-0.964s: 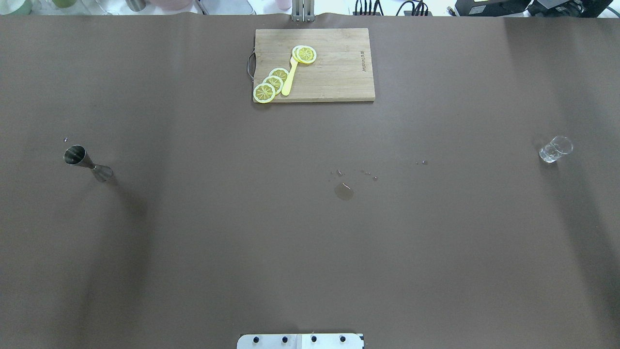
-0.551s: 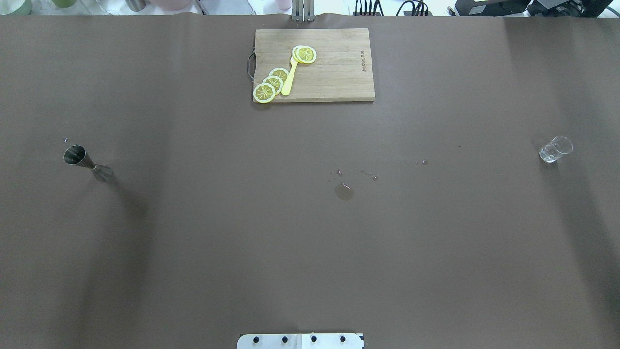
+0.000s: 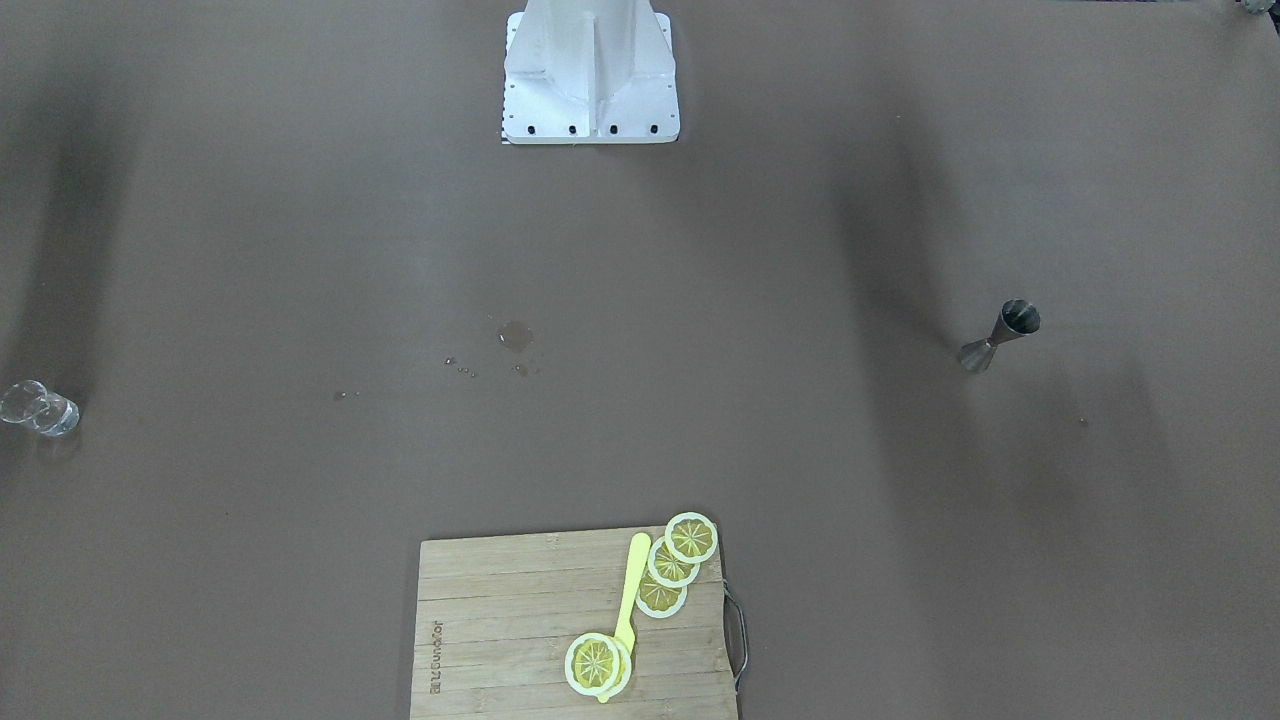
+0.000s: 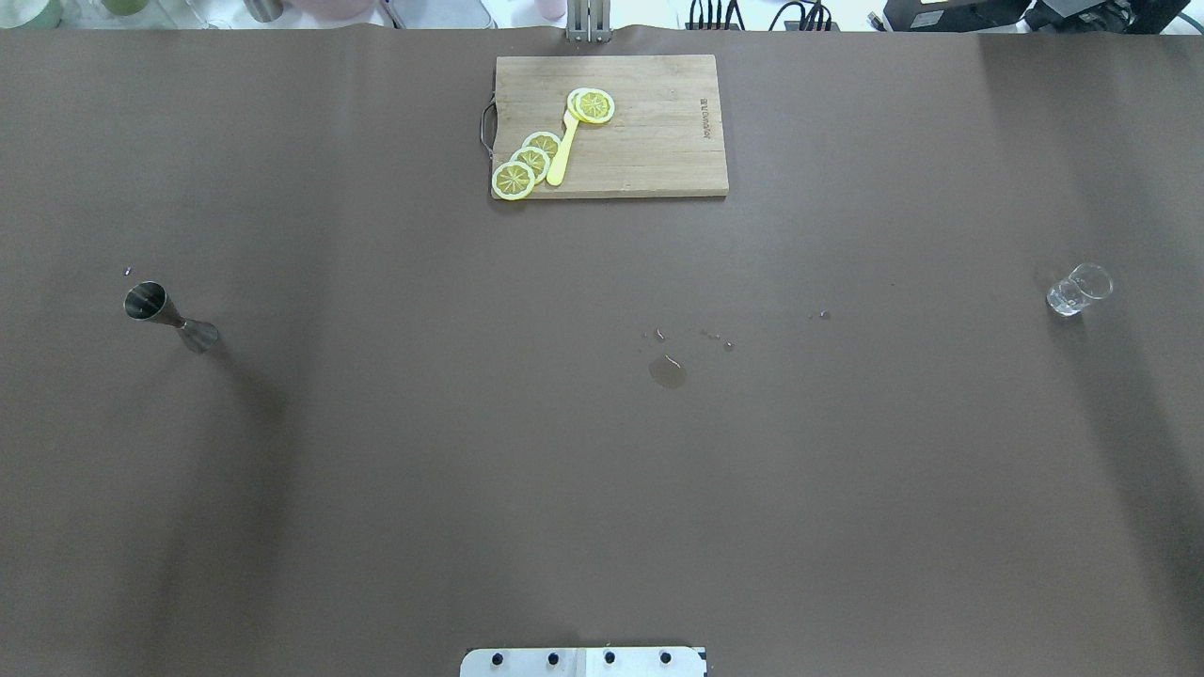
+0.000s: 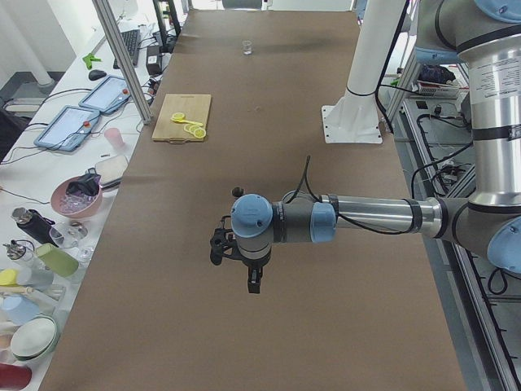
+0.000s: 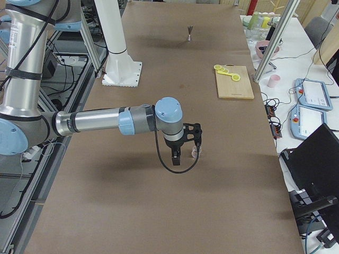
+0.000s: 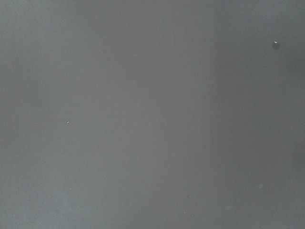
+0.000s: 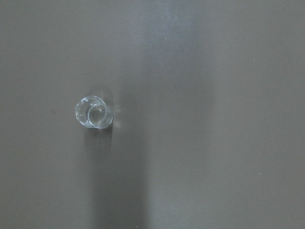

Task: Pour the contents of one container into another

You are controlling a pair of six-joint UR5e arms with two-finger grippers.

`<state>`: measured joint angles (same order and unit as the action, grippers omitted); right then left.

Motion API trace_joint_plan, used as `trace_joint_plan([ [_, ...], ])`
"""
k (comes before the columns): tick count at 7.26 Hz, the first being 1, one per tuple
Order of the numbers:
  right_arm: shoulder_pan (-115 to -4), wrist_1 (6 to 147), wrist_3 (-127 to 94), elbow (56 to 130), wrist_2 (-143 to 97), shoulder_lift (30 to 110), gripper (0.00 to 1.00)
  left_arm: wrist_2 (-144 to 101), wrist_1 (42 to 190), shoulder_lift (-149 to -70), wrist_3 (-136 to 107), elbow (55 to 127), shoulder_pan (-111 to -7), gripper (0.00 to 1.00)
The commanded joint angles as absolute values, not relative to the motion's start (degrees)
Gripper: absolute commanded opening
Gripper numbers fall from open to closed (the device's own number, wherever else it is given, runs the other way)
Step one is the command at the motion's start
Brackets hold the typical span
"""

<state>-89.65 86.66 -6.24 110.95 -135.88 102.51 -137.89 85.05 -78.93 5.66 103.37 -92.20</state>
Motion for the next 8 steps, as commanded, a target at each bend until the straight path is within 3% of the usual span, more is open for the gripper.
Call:
trace_joint_plan([
  [1, -89.65, 86.66, -6.24, 110.13, -137.54, 102.04, 1.00, -137.99, 85.08, -78.93, 5.71, 103.45, -92.20, 0.99],
  [8, -89.65, 86.66, -5.45, 107.23, -138.61, 101.16, 1.00, -138.08, 85.08, -78.93, 5.63, 103.36, -92.20, 0.99],
])
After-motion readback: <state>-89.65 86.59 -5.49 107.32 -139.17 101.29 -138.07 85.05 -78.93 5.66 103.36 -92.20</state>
